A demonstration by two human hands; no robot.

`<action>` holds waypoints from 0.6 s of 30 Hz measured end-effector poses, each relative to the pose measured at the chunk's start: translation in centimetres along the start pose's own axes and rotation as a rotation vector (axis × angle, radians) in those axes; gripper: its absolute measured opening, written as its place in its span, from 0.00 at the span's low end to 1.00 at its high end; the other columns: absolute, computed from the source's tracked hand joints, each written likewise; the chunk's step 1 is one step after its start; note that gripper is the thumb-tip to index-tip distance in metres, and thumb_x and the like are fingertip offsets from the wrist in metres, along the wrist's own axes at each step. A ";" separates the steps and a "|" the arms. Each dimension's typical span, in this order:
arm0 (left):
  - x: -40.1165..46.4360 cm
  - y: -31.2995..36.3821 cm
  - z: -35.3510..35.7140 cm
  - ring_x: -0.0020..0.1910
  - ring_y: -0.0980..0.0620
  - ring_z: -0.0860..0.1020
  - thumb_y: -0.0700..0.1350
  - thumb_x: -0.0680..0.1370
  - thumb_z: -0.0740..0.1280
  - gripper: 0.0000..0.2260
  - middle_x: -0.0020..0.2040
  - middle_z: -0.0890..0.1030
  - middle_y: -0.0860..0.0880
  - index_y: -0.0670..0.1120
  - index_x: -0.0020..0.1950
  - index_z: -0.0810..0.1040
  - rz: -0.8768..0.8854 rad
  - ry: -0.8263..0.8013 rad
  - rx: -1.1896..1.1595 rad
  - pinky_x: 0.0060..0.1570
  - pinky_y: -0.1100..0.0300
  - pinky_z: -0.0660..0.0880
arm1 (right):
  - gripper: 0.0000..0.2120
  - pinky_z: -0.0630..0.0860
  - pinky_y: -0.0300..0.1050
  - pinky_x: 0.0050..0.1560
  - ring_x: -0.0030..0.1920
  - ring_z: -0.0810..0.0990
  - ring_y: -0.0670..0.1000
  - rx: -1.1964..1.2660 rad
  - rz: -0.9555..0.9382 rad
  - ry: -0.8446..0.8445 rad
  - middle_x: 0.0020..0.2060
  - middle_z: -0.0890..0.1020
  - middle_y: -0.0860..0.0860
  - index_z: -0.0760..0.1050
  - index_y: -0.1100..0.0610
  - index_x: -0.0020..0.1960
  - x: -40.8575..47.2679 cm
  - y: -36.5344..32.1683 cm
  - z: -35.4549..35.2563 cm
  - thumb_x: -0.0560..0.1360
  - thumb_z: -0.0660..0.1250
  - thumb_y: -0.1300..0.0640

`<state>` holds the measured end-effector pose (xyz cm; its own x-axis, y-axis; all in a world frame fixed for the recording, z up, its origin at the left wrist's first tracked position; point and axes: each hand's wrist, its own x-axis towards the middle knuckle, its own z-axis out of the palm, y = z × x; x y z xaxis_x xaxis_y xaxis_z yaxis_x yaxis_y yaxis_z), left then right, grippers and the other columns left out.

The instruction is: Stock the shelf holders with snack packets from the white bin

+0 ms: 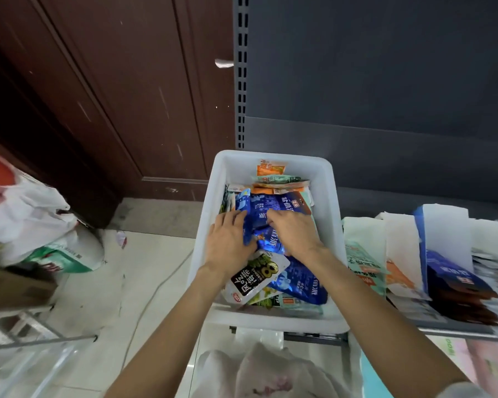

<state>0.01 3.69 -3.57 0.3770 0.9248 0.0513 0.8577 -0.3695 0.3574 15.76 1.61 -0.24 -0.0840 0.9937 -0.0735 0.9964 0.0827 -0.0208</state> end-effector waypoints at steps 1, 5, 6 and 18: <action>-0.1 -0.2 0.0 0.68 0.48 0.62 0.56 0.75 0.64 0.30 0.70 0.67 0.49 0.46 0.73 0.62 0.016 0.012 -0.012 0.67 0.57 0.61 | 0.06 0.73 0.46 0.40 0.46 0.81 0.53 0.035 0.029 0.013 0.47 0.82 0.50 0.70 0.54 0.56 -0.7 0.3 -0.5 0.79 0.61 0.58; -0.1 0.3 -1.0 0.69 0.50 0.62 0.54 0.74 0.69 0.33 0.71 0.65 0.48 0.46 0.74 0.61 0.020 -0.008 -0.353 0.69 0.57 0.61 | 0.06 0.77 0.47 0.37 0.37 0.81 0.53 0.361 0.231 0.390 0.39 0.82 0.51 0.72 0.55 0.53 -4.3 2.3 -3.1 0.81 0.59 0.54; -0.1 0.7 -1.6 0.70 0.52 0.62 0.54 0.73 0.70 0.33 0.71 0.65 0.50 0.48 0.74 0.61 -0.012 -0.028 -0.527 0.69 0.56 0.62 | 0.06 0.77 0.47 0.35 0.37 0.81 0.52 0.519 0.287 0.462 0.39 0.82 0.51 0.72 0.56 0.52 -5.2 2.8 -3.8 0.81 0.59 0.55; -0.4 6.8 -5.0 0.57 0.52 0.77 0.44 0.74 0.71 0.23 0.58 0.75 0.56 0.55 0.68 0.69 -0.142 -0.332 -1.163 0.48 0.63 0.78 | 0.04 0.70 0.33 0.29 0.35 0.78 0.39 1.453 0.520 0.386 0.38 0.83 0.45 0.75 0.55 0.50 -11.3 7.0 -5.9 0.79 0.62 0.58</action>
<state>3.95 1.30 3.53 0.5220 0.8195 -0.2365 0.1374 0.1928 0.9716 23.81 -8.64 6.28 0.4800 0.8670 -0.1341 0.0343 -0.1713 -0.9846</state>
